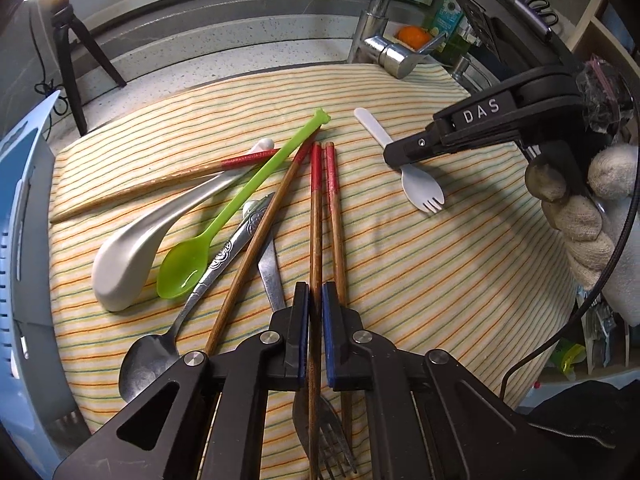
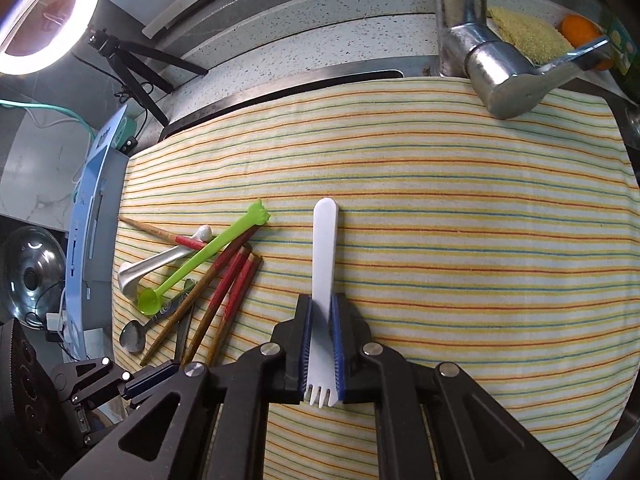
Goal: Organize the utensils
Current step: 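Carry the chopstick and white fork into the blue basket and release both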
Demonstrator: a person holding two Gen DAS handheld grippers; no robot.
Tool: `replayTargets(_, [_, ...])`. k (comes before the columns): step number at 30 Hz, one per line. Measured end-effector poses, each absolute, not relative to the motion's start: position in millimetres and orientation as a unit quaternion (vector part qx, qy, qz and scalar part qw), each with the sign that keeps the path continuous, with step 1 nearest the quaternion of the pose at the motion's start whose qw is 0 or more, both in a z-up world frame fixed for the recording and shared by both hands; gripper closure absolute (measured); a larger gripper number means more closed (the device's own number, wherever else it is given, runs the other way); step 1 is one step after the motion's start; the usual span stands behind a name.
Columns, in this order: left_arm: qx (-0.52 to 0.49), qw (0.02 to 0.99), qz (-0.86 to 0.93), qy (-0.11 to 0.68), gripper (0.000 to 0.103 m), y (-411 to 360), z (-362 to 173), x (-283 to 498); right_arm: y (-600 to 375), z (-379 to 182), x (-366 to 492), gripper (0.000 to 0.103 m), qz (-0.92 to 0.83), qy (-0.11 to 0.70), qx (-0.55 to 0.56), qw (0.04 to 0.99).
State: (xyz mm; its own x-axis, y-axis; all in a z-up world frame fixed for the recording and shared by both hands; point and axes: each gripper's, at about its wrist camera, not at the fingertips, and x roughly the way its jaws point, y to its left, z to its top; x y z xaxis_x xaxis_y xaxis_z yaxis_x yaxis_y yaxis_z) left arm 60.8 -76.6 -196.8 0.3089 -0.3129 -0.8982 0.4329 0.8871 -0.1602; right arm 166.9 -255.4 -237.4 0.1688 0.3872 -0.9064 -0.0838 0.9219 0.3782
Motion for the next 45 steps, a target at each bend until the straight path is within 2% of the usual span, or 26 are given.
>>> replayTargets(9, [0.005, 0.813, -0.236, 0.533, 0.098, -62.3, -186.0, 55.8, -266.5, -230.5, 152.4, 0.094, 0.161, 0.618, 0.140, 0.757])
replayTargets(31, [-0.037, 0.843, -0.224, 0.488, 0.098, -38.7, -150.8, 50.7, -254.3, -191.3, 137.1, 0.094, 0.189, 0.585, 0.151, 0.774])
replayTargets(45, [-0.053, 0.878, -0.160, 0.449, 0.098, 48.9, -123.0, 53.9, -167.8, -142.6, 147.8, 0.094, 0.256, 0.554, 0.137, 0.780])
